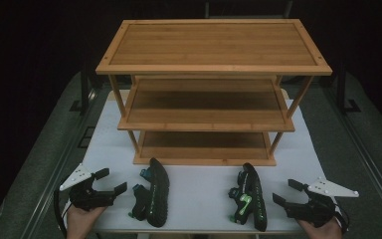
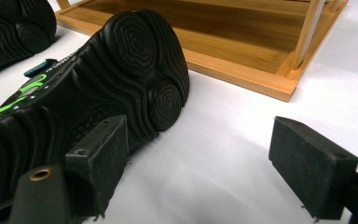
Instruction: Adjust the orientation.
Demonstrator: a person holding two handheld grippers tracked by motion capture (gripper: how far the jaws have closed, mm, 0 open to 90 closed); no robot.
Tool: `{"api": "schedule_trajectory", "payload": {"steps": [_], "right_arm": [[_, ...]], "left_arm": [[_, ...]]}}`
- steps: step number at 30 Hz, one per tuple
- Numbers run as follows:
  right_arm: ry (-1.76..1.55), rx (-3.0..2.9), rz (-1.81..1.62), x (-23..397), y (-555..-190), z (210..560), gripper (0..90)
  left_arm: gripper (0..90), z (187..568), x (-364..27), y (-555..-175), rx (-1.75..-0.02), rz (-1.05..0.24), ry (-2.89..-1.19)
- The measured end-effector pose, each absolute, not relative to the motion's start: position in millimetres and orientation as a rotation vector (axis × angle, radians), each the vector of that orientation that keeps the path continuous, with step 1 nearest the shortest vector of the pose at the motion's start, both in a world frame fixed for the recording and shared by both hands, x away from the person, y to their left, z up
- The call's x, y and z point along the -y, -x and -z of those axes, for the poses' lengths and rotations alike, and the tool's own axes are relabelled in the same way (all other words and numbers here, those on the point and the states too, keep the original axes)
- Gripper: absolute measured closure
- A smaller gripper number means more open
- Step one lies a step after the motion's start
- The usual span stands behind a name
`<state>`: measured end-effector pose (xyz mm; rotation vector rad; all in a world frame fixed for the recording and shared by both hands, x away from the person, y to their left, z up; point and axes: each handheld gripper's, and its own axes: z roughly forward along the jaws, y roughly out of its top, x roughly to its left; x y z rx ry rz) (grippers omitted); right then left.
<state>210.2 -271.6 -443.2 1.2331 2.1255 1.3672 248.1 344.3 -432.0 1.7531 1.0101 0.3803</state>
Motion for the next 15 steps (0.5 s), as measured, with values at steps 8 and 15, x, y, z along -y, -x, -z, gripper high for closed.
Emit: {"api": "schedule_trajectory", "payload": {"steps": [8, 15], "right_arm": [[-1.232, -2.138, -1.376, 273.6, -211.5, 443.2, 19.3], [-1.228, -2.127, -1.371, 273.3, -207.1, 437.5, 19.4]], "left_arm": [[3.6, 431.6, -346.1, -248.2, -1.014, -0.373, -1.751], [3.6, 431.6, -342.5, -249.6, -0.992, -0.367, -1.771]]}}
